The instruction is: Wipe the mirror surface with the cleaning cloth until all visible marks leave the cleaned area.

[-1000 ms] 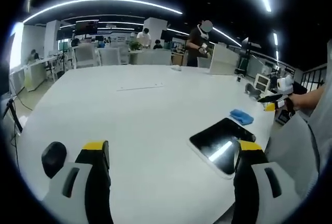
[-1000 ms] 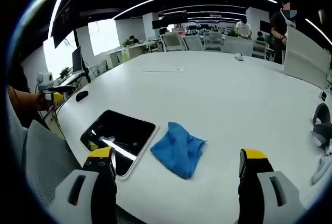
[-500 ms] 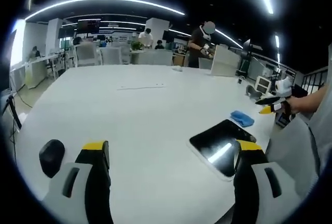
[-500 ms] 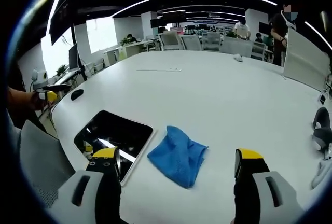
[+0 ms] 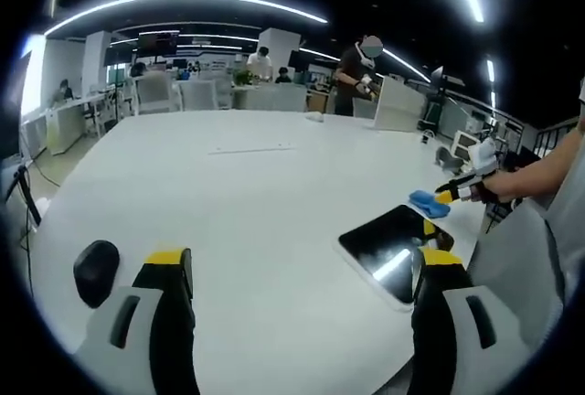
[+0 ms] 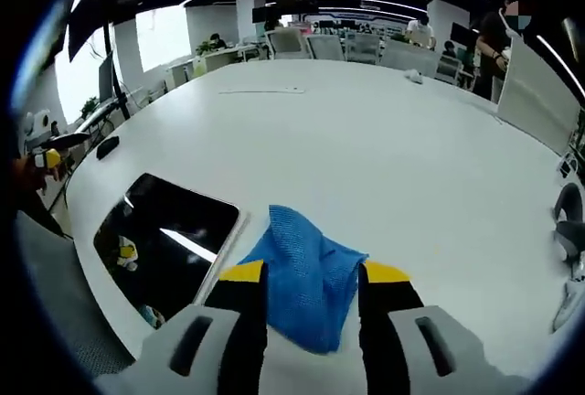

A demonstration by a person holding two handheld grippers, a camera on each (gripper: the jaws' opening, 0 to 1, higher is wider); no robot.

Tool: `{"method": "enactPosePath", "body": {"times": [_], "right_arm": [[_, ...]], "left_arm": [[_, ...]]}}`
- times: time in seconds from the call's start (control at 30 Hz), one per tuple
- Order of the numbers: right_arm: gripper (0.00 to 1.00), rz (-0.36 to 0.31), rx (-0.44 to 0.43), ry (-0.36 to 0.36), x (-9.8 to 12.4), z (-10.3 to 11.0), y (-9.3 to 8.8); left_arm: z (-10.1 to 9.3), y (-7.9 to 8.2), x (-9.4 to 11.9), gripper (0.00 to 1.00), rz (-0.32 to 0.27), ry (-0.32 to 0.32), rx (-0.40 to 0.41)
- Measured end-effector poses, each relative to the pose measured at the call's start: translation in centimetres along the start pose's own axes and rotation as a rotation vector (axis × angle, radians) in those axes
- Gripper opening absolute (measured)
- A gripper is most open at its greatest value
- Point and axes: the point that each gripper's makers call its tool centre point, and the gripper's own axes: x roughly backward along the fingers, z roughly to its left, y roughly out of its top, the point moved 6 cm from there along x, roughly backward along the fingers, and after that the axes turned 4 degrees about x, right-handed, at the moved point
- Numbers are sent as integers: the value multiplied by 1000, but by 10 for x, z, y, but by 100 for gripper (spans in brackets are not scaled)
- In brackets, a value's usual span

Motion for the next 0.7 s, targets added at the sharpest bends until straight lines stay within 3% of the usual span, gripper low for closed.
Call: {"method": "enactPosePath", "body": {"times": [0.2,0.33,0.47,0.53,0.6,0.67,0.7], "right_arm": [[25,-3,-16,14,-10,9,5],[16,78,13,-20,-19,7,-5],[15,82,5,-43,-20,7,-5],[6,88,-20,-6,-20,14,-4],[2,92,52,-33,-21,14,-3],[1,90,34,-36,-21,16,-3],[0,83,-36,-34,-21,14,-4]], "left_arm": [[3,-4,3,99,6,6,7],[5,-5,3,99,9,13,11],[5,-5,3,99,9,16,13],[5,-7,3,99,13,17,14],[5,-8,2,99,18,15,14],[4,-9,1,99,19,14,14],[2,-9,1,99,19,12,14]]}}
